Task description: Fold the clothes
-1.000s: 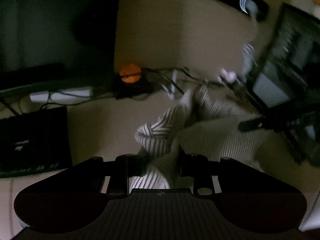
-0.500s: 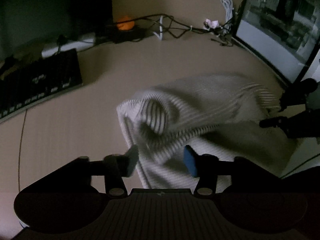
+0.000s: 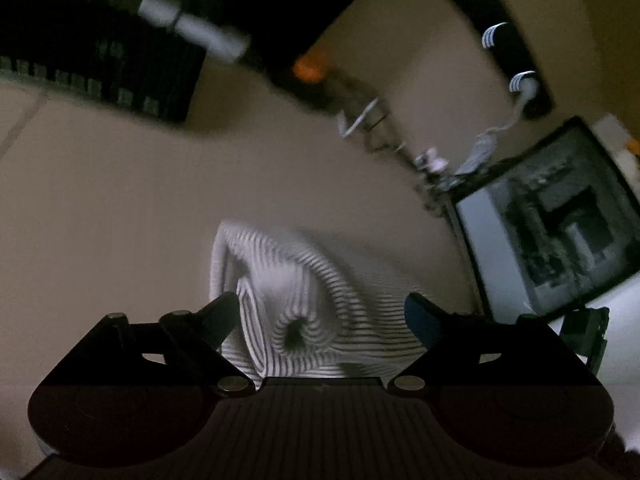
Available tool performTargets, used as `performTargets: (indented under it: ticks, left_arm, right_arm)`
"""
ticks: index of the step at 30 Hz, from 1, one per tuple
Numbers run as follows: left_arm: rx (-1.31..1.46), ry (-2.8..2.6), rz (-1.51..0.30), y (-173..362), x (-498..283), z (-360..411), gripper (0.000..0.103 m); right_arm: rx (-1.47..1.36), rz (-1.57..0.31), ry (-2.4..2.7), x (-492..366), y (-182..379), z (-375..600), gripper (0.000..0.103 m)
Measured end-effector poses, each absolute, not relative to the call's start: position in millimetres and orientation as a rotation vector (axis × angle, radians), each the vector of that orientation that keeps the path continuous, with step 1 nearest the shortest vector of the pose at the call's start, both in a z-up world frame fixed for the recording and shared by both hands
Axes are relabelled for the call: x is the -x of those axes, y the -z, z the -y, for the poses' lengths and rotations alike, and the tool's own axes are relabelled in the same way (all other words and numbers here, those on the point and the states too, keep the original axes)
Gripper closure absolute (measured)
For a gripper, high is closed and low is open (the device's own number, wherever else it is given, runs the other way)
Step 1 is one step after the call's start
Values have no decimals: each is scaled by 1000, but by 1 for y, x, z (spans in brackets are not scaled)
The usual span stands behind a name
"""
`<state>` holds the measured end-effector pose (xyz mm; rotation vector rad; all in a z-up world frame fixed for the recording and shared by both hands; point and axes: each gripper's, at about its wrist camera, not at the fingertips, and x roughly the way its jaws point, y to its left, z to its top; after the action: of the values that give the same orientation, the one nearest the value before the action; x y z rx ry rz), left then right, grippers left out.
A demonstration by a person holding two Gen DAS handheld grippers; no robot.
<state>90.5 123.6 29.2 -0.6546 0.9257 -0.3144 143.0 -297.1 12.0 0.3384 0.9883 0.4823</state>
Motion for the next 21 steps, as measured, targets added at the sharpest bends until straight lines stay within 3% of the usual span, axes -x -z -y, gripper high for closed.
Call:
performTargets:
  ticks: [2, 3, 4, 6, 7, 9, 13, 14, 16, 18, 21]
  left_arm:
    - [678, 289, -977, -16, -103, -117, 10]
    - [677, 279, -986, -12, -108, -112, 15]
    - [666, 282, -985, -12, -114, -105, 22]
    - [617, 285, -975, -20, -124, -89, 58]
    - [576, 293, -958, -29, -123, -82, 64]
    - [494, 372, -895, -55, -110, -71, 69]
    - [305, 377, -925, -61, -80, -65, 65]
    - [274, 366, -957, -52, -75, -66, 59]
    - [337, 356, -997, -35, -71, -79, 51]
    - [491, 342, -996, -23, -72, -100, 31]
    - [652, 340, -943, -19, -83, -116, 18]
  right_arm:
    - [-350, -1026, -469, -153, 3, 289, 49]
    - [-361, -1044, -469, -156, 9, 286, 49]
    - [-376, -1050, -485, -159, 11, 282, 52]
    - [-370, -1044, -516, -163, 2, 276, 72]
    - [-338, -1020, -534, -159, -10, 276, 82]
    - [-276, -976, -577, -152, -33, 279, 83]
    - [-142, -982, -546, -139, -40, 301, 83]
    - [-150, -1007, -538, -140, -35, 308, 83]
    - [-214, -1046, -517, -141, -24, 324, 71]
    - [-284, -1045, -502, -143, -16, 334, 53]
    - [-368, -1034, -508, -149, -6, 337, 51]
